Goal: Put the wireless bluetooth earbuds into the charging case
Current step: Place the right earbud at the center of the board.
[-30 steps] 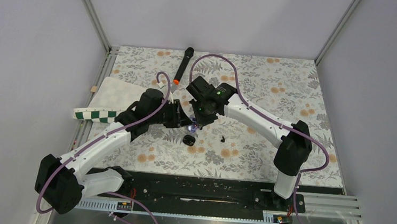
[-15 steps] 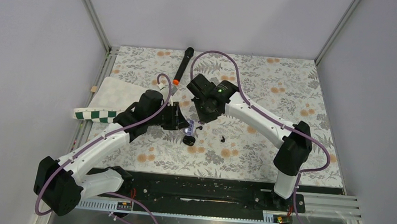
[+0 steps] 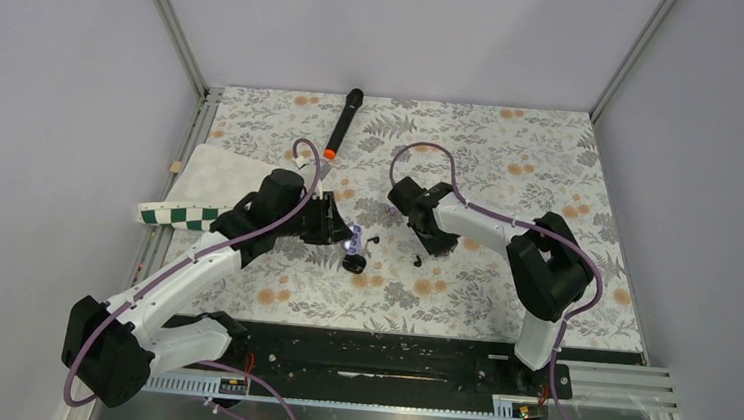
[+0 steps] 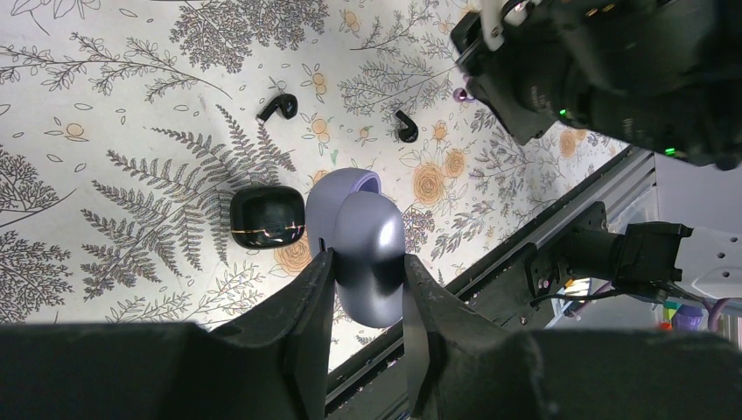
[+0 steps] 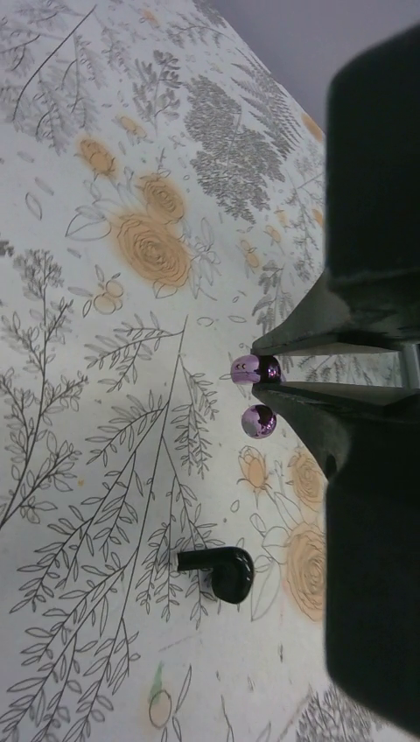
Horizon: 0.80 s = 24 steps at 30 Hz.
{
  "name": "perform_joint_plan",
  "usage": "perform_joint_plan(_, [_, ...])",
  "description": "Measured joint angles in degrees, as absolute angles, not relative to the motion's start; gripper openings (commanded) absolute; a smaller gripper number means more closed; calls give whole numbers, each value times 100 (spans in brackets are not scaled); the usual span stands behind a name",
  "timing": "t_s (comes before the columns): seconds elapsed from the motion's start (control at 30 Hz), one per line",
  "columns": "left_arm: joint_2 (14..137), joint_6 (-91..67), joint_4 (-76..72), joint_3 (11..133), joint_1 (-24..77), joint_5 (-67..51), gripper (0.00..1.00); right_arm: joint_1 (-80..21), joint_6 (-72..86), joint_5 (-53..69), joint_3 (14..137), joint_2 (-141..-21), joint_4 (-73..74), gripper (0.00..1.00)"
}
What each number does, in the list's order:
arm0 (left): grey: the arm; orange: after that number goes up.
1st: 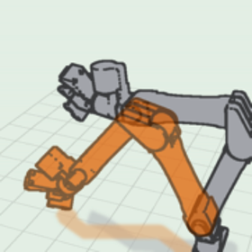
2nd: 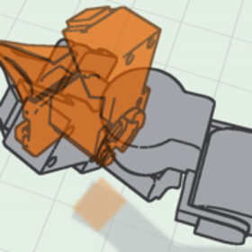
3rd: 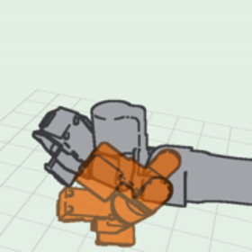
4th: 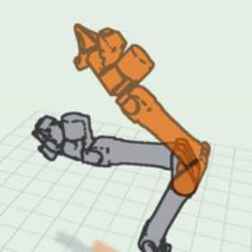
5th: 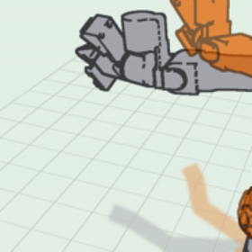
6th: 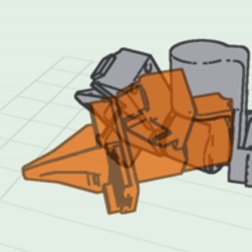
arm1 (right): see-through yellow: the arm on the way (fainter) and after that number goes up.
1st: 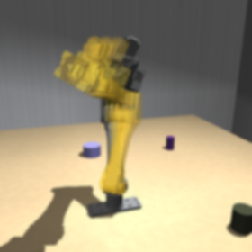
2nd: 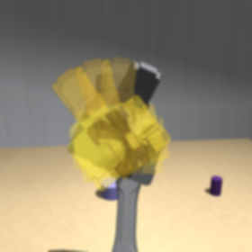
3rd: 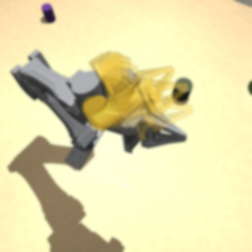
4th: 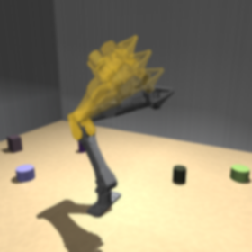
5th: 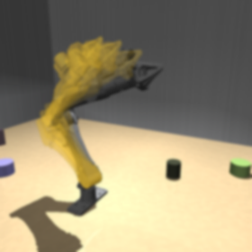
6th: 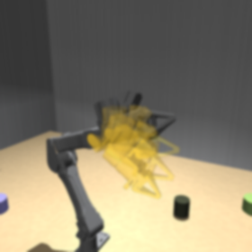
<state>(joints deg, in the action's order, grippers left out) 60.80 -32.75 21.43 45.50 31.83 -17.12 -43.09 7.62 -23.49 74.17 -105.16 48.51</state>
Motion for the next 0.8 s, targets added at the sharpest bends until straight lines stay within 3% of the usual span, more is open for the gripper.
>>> perform_joint_plan(0.1, [6075,-3275,2147,4550,3183,-1710,0,-4303,316,-2320,7019,-10516,4353,16])
perform_joint_plan(0.23, [6034,-3275,2193,4550,3183,-1708,0,-4313,-34,-2283,6899,-10516,3785,36])
perform_joint_plan(0.6, [6010,-3273,2268,4550,3183,-1708,0,-4285,180,-2272,6685,-10250,3175,34])
perform_joint_plan(0.8, [6010,-3275,2268,4550,3183,-1710,0,-3951,967,-1535,6189,-9537,2705,33])
